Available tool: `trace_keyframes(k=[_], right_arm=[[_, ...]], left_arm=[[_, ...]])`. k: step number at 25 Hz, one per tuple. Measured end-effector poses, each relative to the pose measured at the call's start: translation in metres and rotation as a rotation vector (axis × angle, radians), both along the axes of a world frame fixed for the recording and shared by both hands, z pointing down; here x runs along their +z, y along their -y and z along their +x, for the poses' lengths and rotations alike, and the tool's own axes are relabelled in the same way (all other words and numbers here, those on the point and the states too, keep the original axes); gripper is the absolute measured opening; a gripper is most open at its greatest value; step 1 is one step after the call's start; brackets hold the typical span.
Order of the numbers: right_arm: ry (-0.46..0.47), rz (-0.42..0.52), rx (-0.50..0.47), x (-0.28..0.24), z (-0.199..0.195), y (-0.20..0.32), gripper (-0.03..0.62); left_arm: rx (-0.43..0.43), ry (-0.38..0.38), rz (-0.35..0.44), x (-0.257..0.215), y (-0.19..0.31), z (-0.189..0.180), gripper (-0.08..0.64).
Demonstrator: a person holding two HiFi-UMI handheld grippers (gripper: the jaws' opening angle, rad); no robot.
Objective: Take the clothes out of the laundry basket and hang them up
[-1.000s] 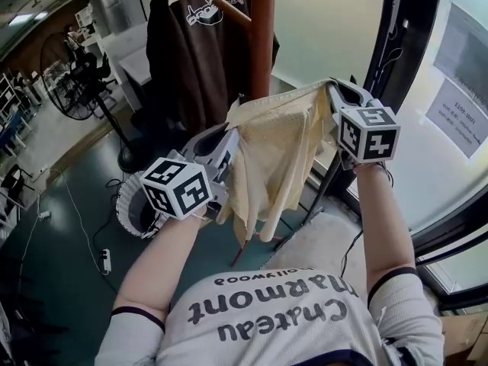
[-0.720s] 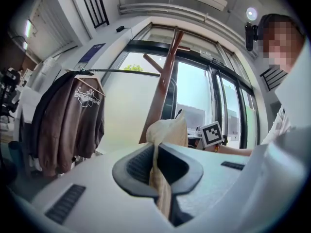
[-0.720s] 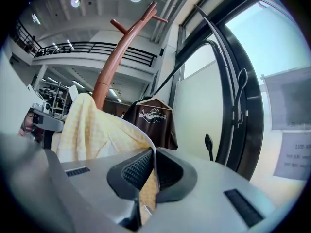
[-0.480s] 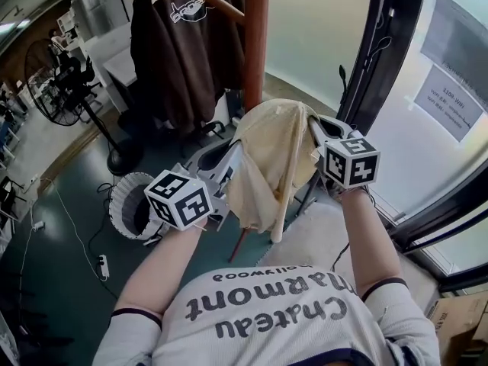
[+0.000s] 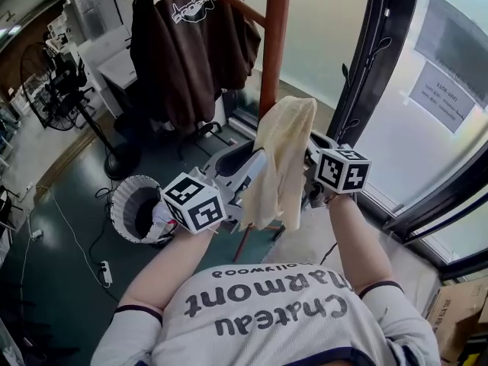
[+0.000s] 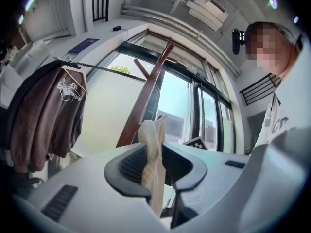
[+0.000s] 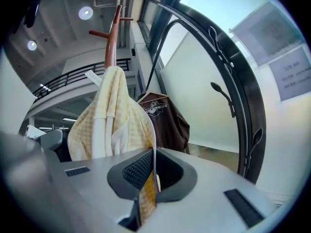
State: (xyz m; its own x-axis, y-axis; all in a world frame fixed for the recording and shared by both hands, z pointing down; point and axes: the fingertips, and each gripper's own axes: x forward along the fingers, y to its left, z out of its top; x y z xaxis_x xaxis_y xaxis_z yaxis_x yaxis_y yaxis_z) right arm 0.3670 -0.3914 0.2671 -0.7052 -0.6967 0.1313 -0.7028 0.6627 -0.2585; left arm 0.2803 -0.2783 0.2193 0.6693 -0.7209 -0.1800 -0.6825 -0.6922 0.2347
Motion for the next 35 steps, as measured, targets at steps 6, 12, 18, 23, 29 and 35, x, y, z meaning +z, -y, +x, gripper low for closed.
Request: trace_keyframes(k=[6,12,18,23,29,35], right_arm=[[0.058,-0.010,0.114,0.000,0.005,-0.004,0.034],[0.238,-0.040,0.214,-0.006,0.014,-0.023,0.038],[0.311,0.004,0.395,-0.016,0.047,-0.067,0.144],[0.239,0.109,0.443,-0.045,0.027,-0.116,0.156],[0.262,0.174,0.308,-0.070,-0.091,-0.134,0.104],[0.157,0.043,-0.038,0.000,-0.279,-0.169,0.097]], left_arm=[[0.086,0.002,0.018,0.001,-0.030,-0.019,0.091],[0.020,0.052,-0.021,0.023,-0.072,-0.092,0.023],[-0.147,0.045,-0.129,0.070,-0.124,-0.199,0.012],[-0.352,-0.013,-0.193,0.106,-0.169,-0.297,0.011],[-0.654,-0.038,-0.270,0.145,-0.236,-0.420,0.009],[-0.881,-0.108,-0.294,0.177,-0.312,-0.494,0.009]])
